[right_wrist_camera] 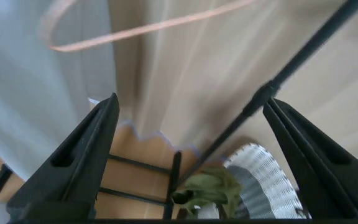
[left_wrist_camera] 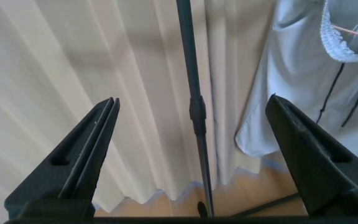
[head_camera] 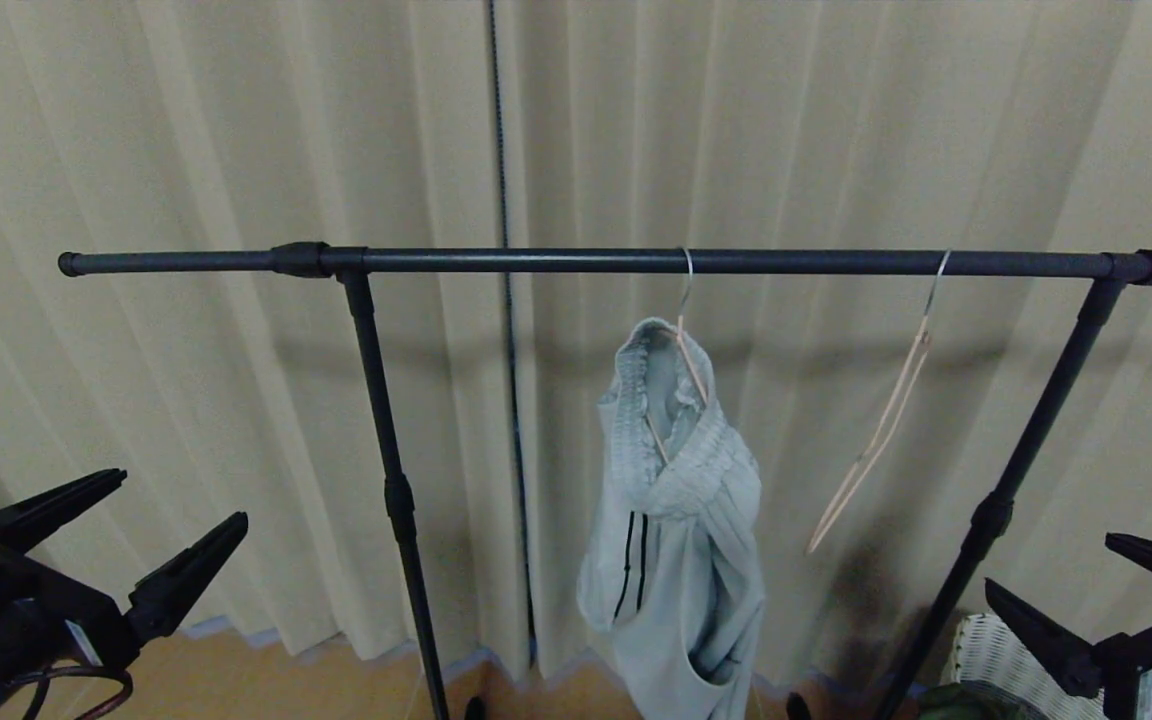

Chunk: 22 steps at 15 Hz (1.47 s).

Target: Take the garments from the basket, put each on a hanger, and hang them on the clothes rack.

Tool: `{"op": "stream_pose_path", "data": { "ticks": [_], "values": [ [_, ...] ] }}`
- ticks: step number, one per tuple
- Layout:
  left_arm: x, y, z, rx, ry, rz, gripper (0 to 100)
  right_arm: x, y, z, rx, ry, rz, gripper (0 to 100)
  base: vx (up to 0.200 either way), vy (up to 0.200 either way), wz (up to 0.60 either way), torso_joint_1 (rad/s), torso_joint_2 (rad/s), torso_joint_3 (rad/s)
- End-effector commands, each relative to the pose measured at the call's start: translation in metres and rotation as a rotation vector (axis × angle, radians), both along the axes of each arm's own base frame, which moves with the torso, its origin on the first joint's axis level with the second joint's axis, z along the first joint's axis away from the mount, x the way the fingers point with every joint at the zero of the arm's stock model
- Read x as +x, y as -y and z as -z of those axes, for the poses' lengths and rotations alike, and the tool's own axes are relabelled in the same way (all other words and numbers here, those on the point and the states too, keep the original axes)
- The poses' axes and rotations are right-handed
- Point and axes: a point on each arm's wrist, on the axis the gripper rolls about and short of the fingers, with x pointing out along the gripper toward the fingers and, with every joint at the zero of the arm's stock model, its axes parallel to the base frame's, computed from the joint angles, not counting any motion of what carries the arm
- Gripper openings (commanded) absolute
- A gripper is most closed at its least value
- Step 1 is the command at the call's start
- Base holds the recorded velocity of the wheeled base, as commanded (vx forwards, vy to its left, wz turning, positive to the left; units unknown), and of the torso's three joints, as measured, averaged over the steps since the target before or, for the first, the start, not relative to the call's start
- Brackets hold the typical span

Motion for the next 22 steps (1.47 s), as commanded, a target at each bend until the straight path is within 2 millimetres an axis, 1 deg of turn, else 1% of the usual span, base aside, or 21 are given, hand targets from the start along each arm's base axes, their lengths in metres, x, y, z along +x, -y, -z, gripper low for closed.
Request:
{"op": "stream_pose_path", "data": {
  "ticks": [1, 6, 9, 12, 16, 19, 22],
  "values": [
    [-0.001, 0.000, 0.001, 0.008, -0.002, 0.005, 100, -0.002, 0.001, -0.001, -0.003, 0.009, -0.003, 100, 0.000, 0.000, 0.00, 0.000, 0.00, 0.000],
    [-0.003, 0.005, 0.003, 0.036, -0.001, 0.039, 100, 0.007, -0.002, 0.010, -0.035, -0.072, -0.004, 100, 0.000, 0.000, 0.00, 0.000, 0.00, 0.000],
    [-0.002, 0.006, 0.004, 0.035, -0.009, 0.048, 100, 0.000, 0.000, 0.022, -0.055, -0.119, 0.000, 100, 0.000, 0.000, 0.00, 0.000, 0.00, 0.000],
    [-0.001, 0.005, 0.004, 0.035, -0.009, 0.044, 100, 0.000, 0.001, 0.022, -0.054, -0.116, 0.008, 100, 0.000, 0.000, 0.00, 0.000, 0.00, 0.000],
    [-0.002, 0.004, 0.003, 0.035, -0.003, 0.036, 100, 0.000, 0.007, 0.026, -0.053, -0.137, 0.056, 100, -0.200, 0.000, 0.00, 0.006, 0.00, 0.002],
    [-0.002, 0.005, 0.004, 0.033, -0.006, 0.038, 100, 0.001, 0.007, 0.027, -0.056, -0.148, 0.055, 100, -0.200, 0.000, 0.00, -0.004, 0.00, 0.004],
    [-0.003, 0.005, 0.004, 0.035, -0.004, 0.039, 100, 0.001, 0.007, 0.027, -0.056, -0.148, 0.055, 100, 0.000, 0.000, 0.00, 0.000, 0.00, 0.000]
  ]
}}
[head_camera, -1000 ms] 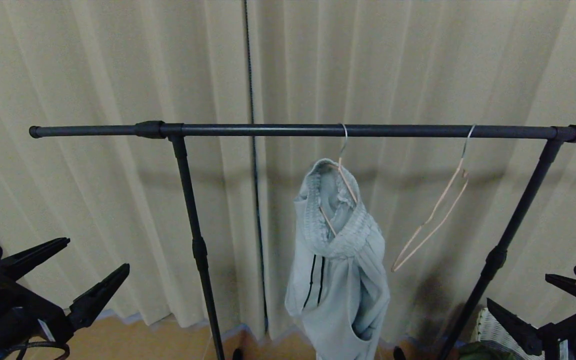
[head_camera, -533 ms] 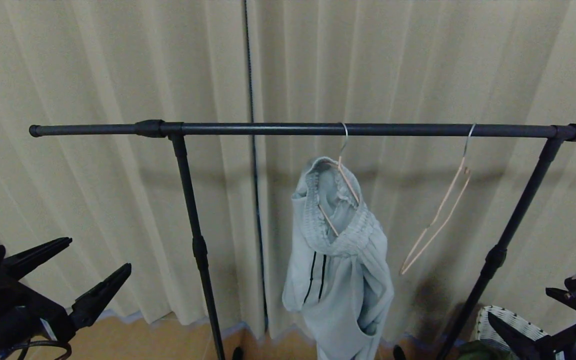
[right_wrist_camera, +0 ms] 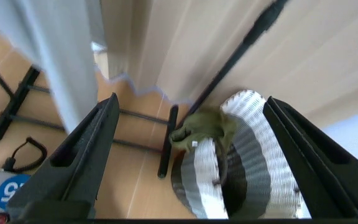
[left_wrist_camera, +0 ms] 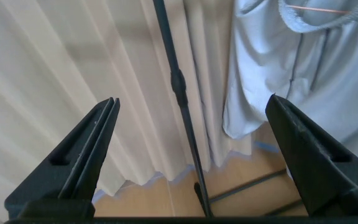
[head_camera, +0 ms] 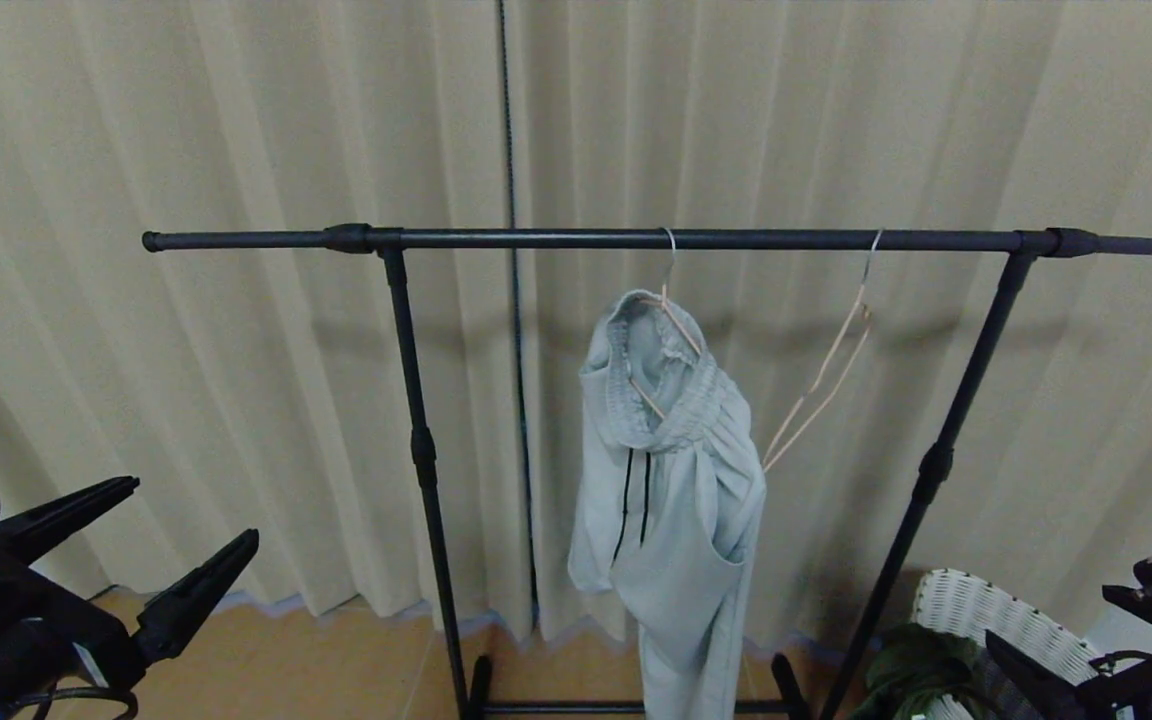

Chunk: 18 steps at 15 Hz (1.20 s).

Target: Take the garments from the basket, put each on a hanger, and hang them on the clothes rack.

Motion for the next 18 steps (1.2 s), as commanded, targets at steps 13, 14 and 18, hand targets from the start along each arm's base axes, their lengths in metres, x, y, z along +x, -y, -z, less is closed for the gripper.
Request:
{"op": "stream_pose_path", "data": {
  "ticks": [13, 14, 18],
  "values": [
    [0.0010, -0.0034, -0.0019, -0.003, 0.007, -0.028, 100, -0.0025, 0.0007, 0.0042, -0.008, -0.015, 0.001, 100, 0.000, 0.000, 0.00, 0.000, 0.00, 0.000],
    [0.0010, -0.0047, -0.0026, -0.005, 0.011, -0.039, 100, -0.0027, 0.0009, 0.0040, -0.011, -0.013, 0.003, 100, 0.000, 0.000, 0.00, 0.000, 0.00, 0.000],
    [0.0010, -0.0051, -0.0026, -0.004, 0.011, -0.040, 100, -0.0040, 0.0013, 0.0039, -0.011, -0.008, 0.006, 100, 0.000, 0.000, 0.00, 0.000, 0.00, 0.000]
  ]
}}
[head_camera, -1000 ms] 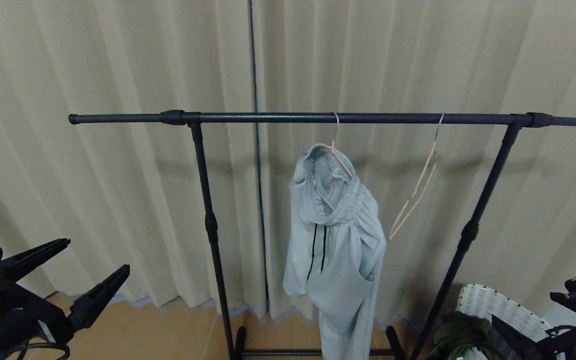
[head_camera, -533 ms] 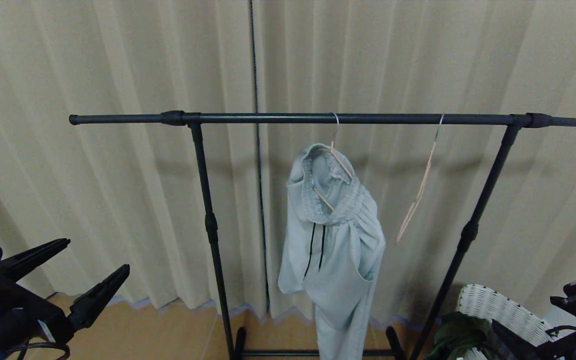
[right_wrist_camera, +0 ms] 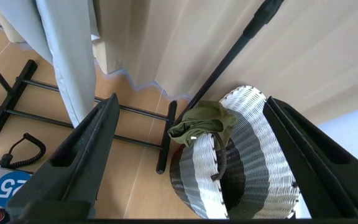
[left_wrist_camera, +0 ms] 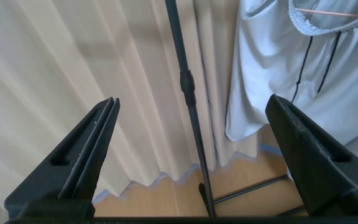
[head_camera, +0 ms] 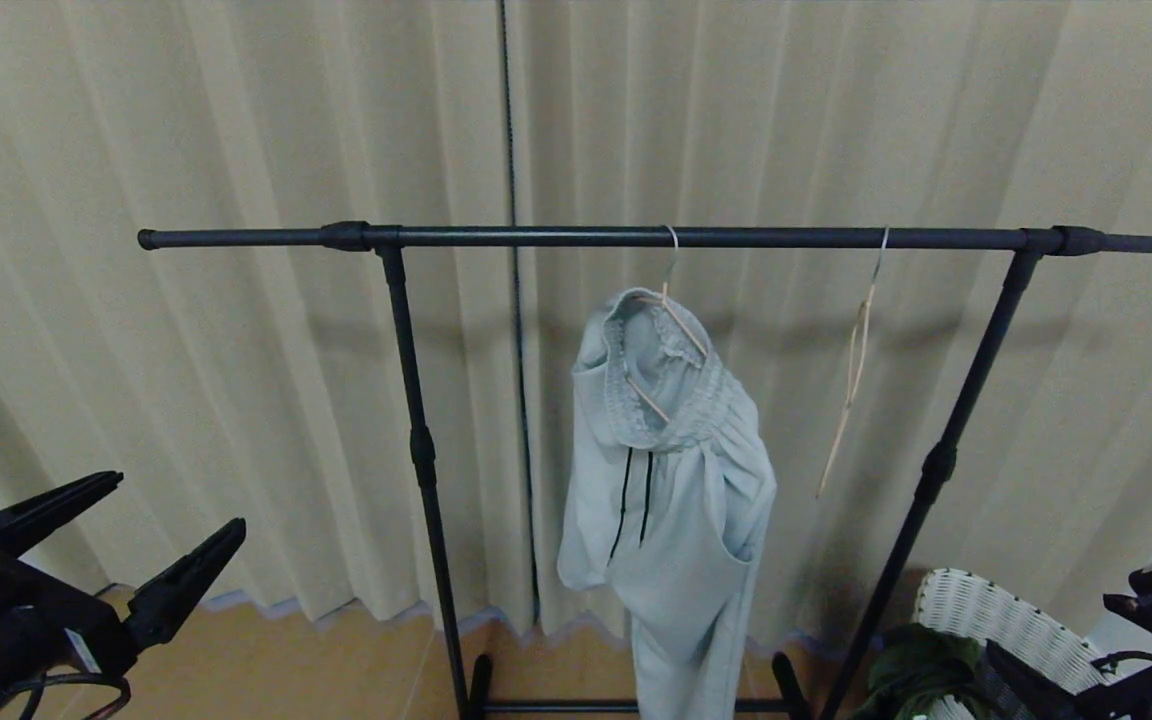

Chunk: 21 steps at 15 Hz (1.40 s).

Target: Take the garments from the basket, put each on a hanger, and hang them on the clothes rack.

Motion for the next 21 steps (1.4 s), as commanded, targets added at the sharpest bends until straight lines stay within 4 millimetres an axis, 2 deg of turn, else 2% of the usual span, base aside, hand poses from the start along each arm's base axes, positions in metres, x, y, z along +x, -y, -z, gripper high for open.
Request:
{"op": "stream_pose_path", "data": {
  "ticks": [1, 6, 21],
  "values": [
    [0.0000, -0.0001, -0.0001, 0.000, 0.001, -0.001, 100, -0.0018, 0.0004, 0.0005, 0.000, 0.003, 0.000, 100, 0.000, 0.000, 0.00, 0.000, 0.00, 0.000],
    [-0.0003, -0.0001, -0.0014, 0.000, 0.008, -0.001, 100, -0.0003, -0.0002, -0.0016, 0.003, 0.013, -0.002, 100, 0.000, 0.000, 0.00, -0.098, 0.24, 0.134],
    [-0.0031, 0.0002, 0.0004, -0.001, 0.003, 0.002, 100, -0.0024, 0.0004, 0.0001, 0.002, 0.008, -0.002, 100, 0.000, 0.000, 0.00, -0.170, 0.48, 0.297]
  ]
}}
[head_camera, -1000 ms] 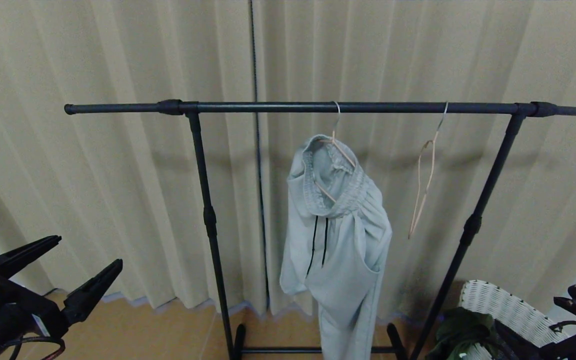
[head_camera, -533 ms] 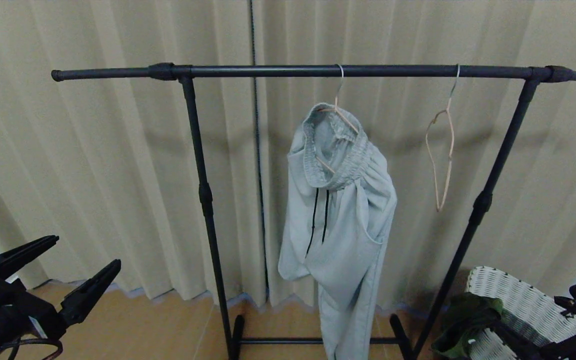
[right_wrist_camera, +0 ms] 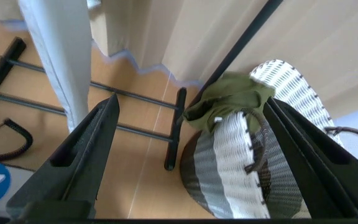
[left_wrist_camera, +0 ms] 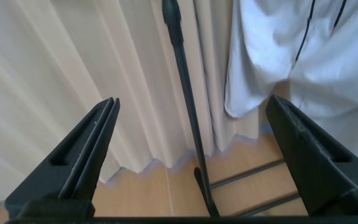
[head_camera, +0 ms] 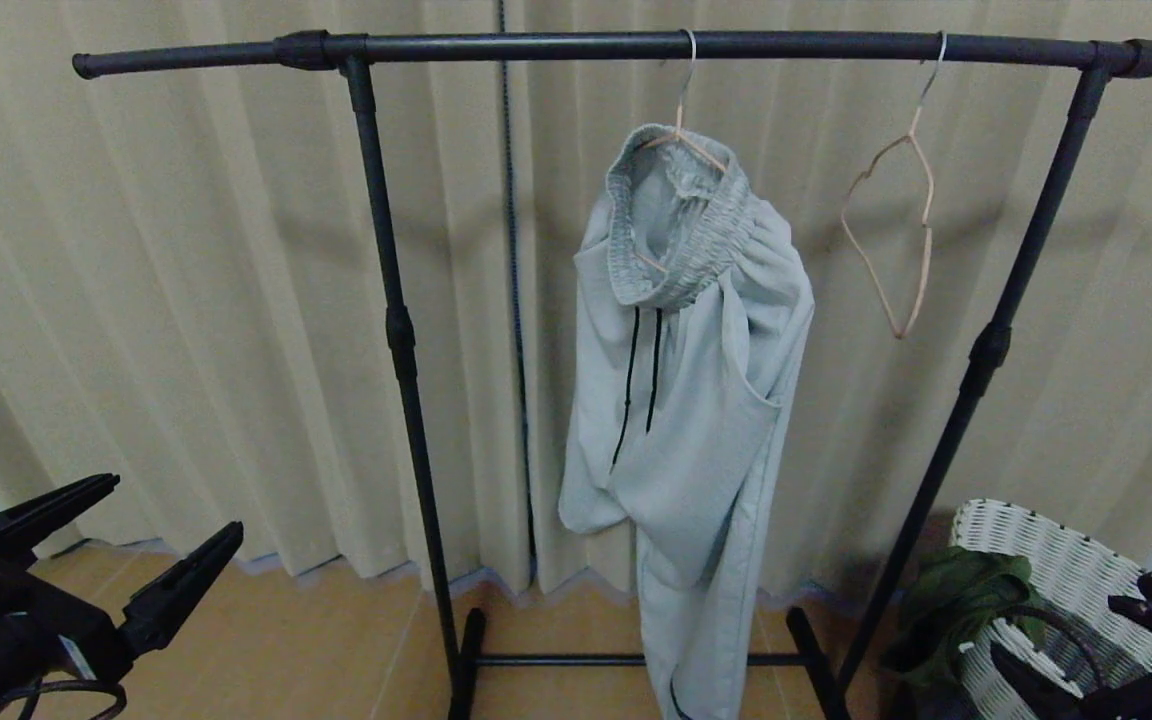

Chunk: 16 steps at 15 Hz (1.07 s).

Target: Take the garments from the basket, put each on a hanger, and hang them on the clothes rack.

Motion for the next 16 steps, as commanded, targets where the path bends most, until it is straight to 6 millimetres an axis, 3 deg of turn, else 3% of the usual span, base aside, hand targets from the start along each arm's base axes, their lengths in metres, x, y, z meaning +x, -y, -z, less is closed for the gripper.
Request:
{"op": "stream_pose_path", "data": {
  "ticks": [1, 6, 16],
  "values": [
    [0.0002, 0.0000, 0.0003, 0.000, -0.002, 0.000, 100, -0.0002, 0.0000, 0.0005, -0.001, -0.004, -0.001, 100, 0.000, 0.000, 0.00, -0.110, 0.45, 0.339],
    [-0.0001, 0.0000, 0.0008, 0.002, -0.005, 0.002, 100, -0.0008, 0.0002, 0.0011, -0.001, -0.005, -0.002, 100, 0.000, 0.000, 0.00, -0.066, 0.35, 0.279],
    [-0.0040, 0.0003, -0.0006, 0.003, 0.014, 0.005, 100, -0.0006, 0.0000, 0.0011, 0.003, -0.003, -0.007, 100, 0.000, 0.000, 0.00, -0.004, 0.02, 0.015]
  ]
}}
